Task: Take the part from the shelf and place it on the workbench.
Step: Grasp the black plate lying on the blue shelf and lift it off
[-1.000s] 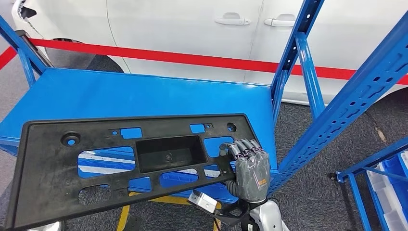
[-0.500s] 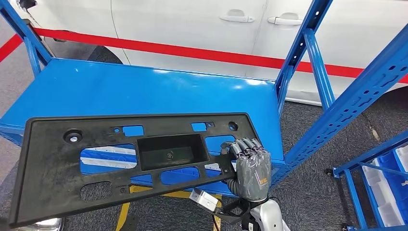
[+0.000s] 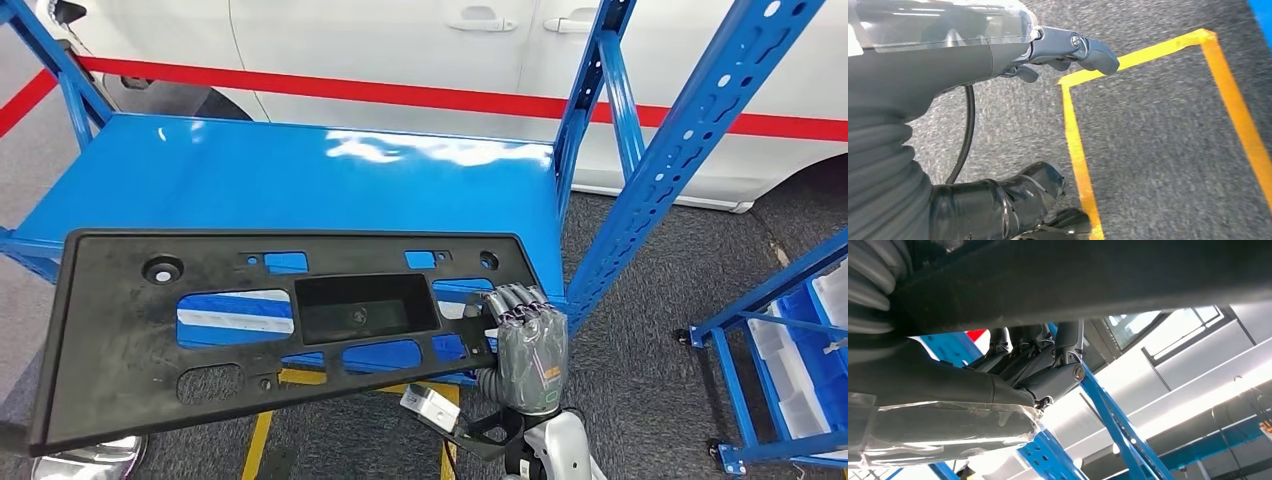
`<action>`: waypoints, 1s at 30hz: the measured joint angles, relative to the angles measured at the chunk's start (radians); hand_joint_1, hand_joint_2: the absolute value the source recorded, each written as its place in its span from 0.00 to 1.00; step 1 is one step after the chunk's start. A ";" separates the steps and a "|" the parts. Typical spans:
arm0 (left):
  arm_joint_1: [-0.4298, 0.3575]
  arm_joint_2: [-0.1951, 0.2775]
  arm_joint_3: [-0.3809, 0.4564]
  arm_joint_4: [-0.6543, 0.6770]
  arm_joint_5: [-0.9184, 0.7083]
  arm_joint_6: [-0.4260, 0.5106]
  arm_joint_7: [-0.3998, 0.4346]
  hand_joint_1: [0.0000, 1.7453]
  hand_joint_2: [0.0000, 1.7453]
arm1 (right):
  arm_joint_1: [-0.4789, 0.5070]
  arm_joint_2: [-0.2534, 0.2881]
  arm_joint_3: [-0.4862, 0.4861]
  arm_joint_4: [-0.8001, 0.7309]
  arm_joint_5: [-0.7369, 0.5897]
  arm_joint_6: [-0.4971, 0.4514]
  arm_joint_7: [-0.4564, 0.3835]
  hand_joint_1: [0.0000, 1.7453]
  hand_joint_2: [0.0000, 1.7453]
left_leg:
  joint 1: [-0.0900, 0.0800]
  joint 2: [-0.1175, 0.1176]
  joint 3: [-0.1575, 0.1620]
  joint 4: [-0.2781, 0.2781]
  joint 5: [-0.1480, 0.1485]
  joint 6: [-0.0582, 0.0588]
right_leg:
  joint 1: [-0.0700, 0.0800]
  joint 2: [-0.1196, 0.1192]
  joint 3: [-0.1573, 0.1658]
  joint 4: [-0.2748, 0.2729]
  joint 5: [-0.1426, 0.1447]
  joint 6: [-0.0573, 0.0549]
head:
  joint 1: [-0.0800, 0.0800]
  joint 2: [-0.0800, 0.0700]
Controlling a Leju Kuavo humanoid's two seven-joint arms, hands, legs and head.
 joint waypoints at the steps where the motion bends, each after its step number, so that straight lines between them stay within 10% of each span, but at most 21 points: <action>1: -0.002 0.000 0.000 0.000 0.000 0.001 0.000 0.00 1.00 | 0.000 0.000 -0.002 0.000 0.000 0.000 0.000 1.00 1.00 | 0.000 0.000 0.048 -0.070 0.015 0.003 | 0.000 0.000 -0.011 0.005 0.006 0.003 | 0.000 0.000; 4: -0.008 0.000 0.000 0.000 0.000 0.002 0.000 0.00 1.00 | 0.000 0.004 -0.008 0.000 -0.002 0.000 0.000 1.00 1.00 | -0.007 -0.002 0.142 -0.228 0.007 0.019 | 0.003 0.000 -0.029 0.012 0.027 0.018 | 0.000 0.000; 7: -0.007 -0.001 0.000 0.000 0.000 0.003 0.000 0.00 1.00 | 0.001 0.007 -0.011 0.000 -0.003 0.000 0.000 1.00 1.00 | -0.006 0.001 0.131 -0.245 0.032 0.040 | 0.003 0.002 -0.038 0.011 0.033 0.034 | 0.001 0.000; 12: -0.007 -0.002 0.001 0.001 0.000 0.003 0.000 0.00 1.00 | 0.003 0.006 -0.017 0.000 -0.003 0.000 0.000 1.00 1.00 | -0.002 0.008 0.071 -0.246 0.086 0.064 | -0.005 0.006 -0.103 0.248 -0.150 0.054 | 0.002 0.000; 14: -0.007 -0.002 0.001 0.001 0.000 0.003 0.000 0.00 1.00 | 0.004 0.006 -0.018 0.000 -0.003 0.000 0.000 1.00 1.00 | -0.002 0.009 0.042 -0.239 0.103 0.061 | -0.009 0.006 -0.080 0.275 -0.122 0.058 | 0.002 0.000; 16: -0.007 -0.002 0.001 0.001 0.000 0.002 0.000 0.00 1.00 | 0.003 0.007 -0.020 0.000 -0.004 0.000 0.000 1.00 1.00 | -0.001 0.009 0.016 -0.227 0.115 0.054 | -0.012 0.006 0.009 0.170 -0.076 0.056 | 0.002 0.000; 19: -0.007 -0.003 0.001 0.001 0.001 0.002 -0.001 0.00 1.00 | 0.000 0.007 -0.023 0.000 -0.010 0.000 0.000 1.00 1.00 | -0.002 0.008 -0.004 -0.215 0.132 0.036 | -0.005 0.008 0.118 0.002 -0.091 0.046 | 0.001 0.000; 22: -0.005 -0.003 0.002 0.001 0.004 0.002 -0.002 0.00 1.00 | 0.000 0.008 -0.025 0.000 -0.026 0.001 0.000 1.00 1.00 | -0.001 0.008 -0.014 -0.213 0.140 0.017 | -0.005 0.006 0.108 -0.015 -0.075 0.028 | 0.001 0.000; 27: -0.003 -0.003 0.002 0.001 0.007 0.002 -0.002 0.00 1.00 | 0.001 0.014 -0.027 0.001 -0.043 0.002 -0.001 1.00 1.00 | 0.001 0.006 -0.077 0.012 -0.044 -0.003 | -0.005 0.001 0.046 -0.016 -0.023 0.002 | 0.000 0.000; 30: -0.003 -0.003 0.002 0.001 0.008 0.002 -0.002 0.00 1.00 | 0.001 0.014 -0.029 0.003 -0.056 0.004 -0.008 1.00 1.00 | 0.001 0.006 -0.031 0.032 0.005 0.000 | 0.000 0.000 0.001 -0.007 0.005 0.004 | 0.000 0.000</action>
